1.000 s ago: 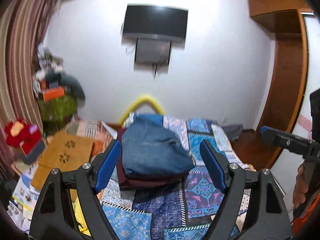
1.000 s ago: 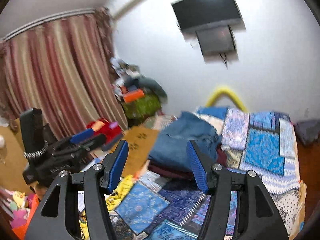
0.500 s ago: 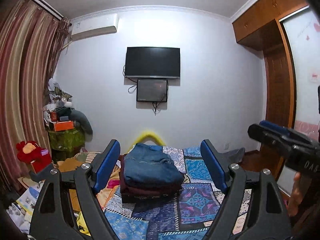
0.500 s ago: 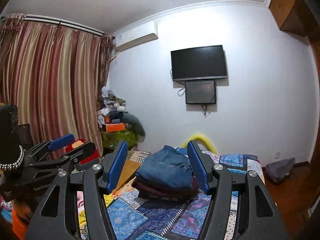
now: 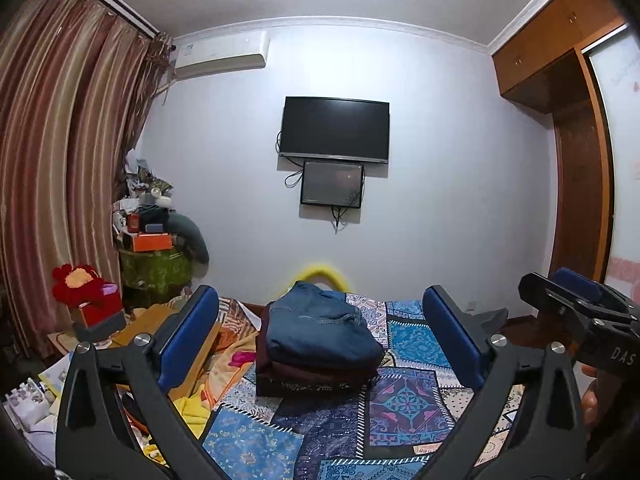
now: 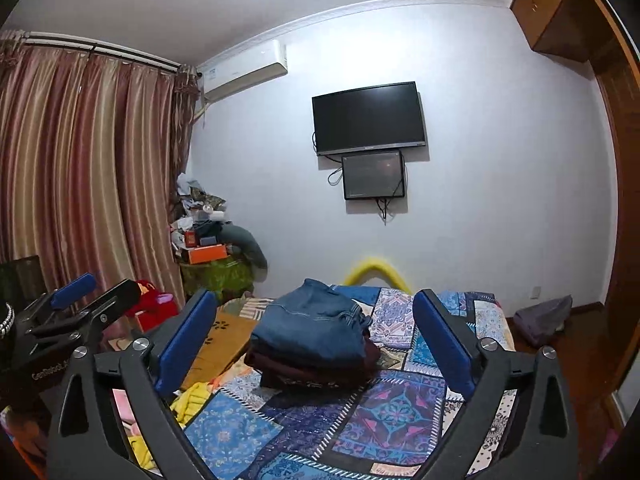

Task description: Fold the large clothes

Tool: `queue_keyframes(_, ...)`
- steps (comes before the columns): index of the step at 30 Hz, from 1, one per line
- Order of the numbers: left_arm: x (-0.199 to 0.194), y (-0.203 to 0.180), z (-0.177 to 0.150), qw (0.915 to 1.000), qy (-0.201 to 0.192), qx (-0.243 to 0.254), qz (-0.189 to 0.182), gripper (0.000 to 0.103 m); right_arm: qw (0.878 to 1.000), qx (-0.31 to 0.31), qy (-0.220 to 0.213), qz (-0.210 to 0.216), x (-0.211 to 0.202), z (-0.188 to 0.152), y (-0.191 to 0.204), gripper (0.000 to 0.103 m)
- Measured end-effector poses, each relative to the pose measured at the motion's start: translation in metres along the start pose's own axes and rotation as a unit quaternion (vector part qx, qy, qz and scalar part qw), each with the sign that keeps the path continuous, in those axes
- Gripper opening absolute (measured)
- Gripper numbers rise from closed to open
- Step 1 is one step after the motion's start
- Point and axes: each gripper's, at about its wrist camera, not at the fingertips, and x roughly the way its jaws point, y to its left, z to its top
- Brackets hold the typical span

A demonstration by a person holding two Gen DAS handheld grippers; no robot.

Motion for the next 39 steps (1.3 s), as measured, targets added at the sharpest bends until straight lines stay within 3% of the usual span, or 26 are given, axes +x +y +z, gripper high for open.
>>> queue_keyframes(20, 0.011, 0.002, -0.013, 0.9997, 0.024, 0.003, 0.002, 0.102, 1.000, -0.002, 0.019, 0.000, -0.005, -0.007, -0.002, 0.099)
queue_keyframes(39, 0.011, -0.003, -0.012, 0.9997, 0.022, 0.010, -0.003, 0.102, 1.000, -0.011, 0.024, -0.002, -0.009, -0.006, 0.000, 0.101)
